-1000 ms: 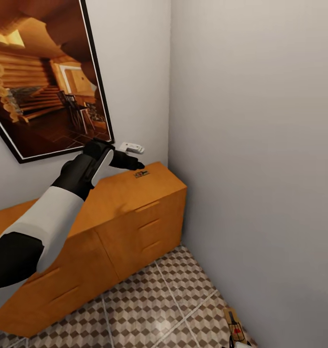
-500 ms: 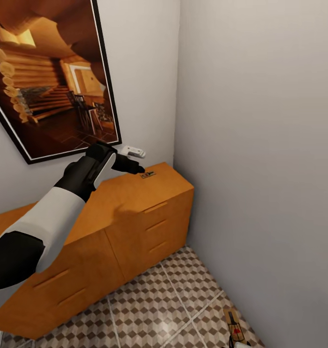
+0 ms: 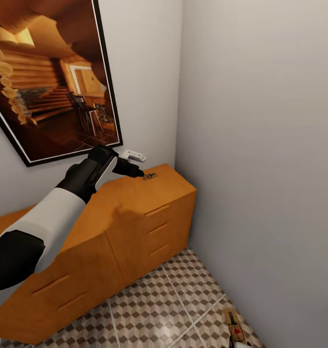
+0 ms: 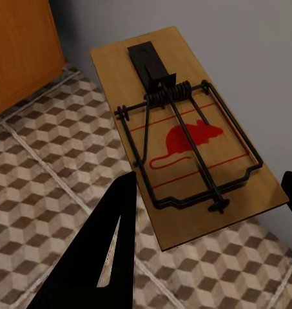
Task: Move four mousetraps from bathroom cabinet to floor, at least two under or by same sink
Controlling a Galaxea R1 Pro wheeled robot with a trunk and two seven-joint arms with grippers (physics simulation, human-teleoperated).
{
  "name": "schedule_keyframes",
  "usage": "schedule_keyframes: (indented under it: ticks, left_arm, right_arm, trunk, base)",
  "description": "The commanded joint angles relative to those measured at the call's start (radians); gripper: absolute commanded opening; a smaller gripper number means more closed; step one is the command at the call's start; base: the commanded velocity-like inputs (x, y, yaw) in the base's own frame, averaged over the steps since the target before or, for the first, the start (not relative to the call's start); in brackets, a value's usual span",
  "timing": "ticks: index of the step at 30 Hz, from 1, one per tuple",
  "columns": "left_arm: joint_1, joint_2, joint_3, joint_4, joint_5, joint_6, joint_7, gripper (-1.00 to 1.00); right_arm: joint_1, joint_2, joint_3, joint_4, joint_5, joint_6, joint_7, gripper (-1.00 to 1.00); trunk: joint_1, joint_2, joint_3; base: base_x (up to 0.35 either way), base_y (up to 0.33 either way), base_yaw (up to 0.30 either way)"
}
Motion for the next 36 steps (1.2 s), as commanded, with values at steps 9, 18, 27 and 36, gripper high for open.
schedule_keyframes:
  ticks: [9,18,27,36]
  left_arm:
    - [-0.001,0.001,-0.011,0.021,0.009,-0.010,0.004,1.00]
    - [-0.001,0.001,-0.102,0.033,0.009,-0.011,0.003,1.00]
    - [0.000,0.001,-0.138,0.035,0.009,-0.013,-0.024,1.00]
    - [0.000,0.002,-0.138,0.036,0.008,-0.014,-0.024,1.00]
  right_arm:
    - [-0.001,0.001,-0.005,0.000,0.010,-0.002,-0.009,-1.00]
    - [-0.001,0.002,-0.005,0.000,0.010,-0.002,-0.009,-1.00]
    - [-0.001,0.003,-0.005,0.000,0.010,-0.002,-0.009,-1.00]
    - [-0.001,0.004,-0.005,0.000,0.010,-0.002,-0.009,-1.00]
  trunk:
    - [0.001,-0.002,-0.002]
    - [0.001,-0.002,-0.002]
    - [0.001,-0.002,-0.002]
    - [0.001,-0.002,-0.002]
  base:
    - [0.219,0.109,0.000]
    - [0.046,0.008,0.000]
    - [0.002,0.000,0.000]
    - [0.000,0.000,0.000]
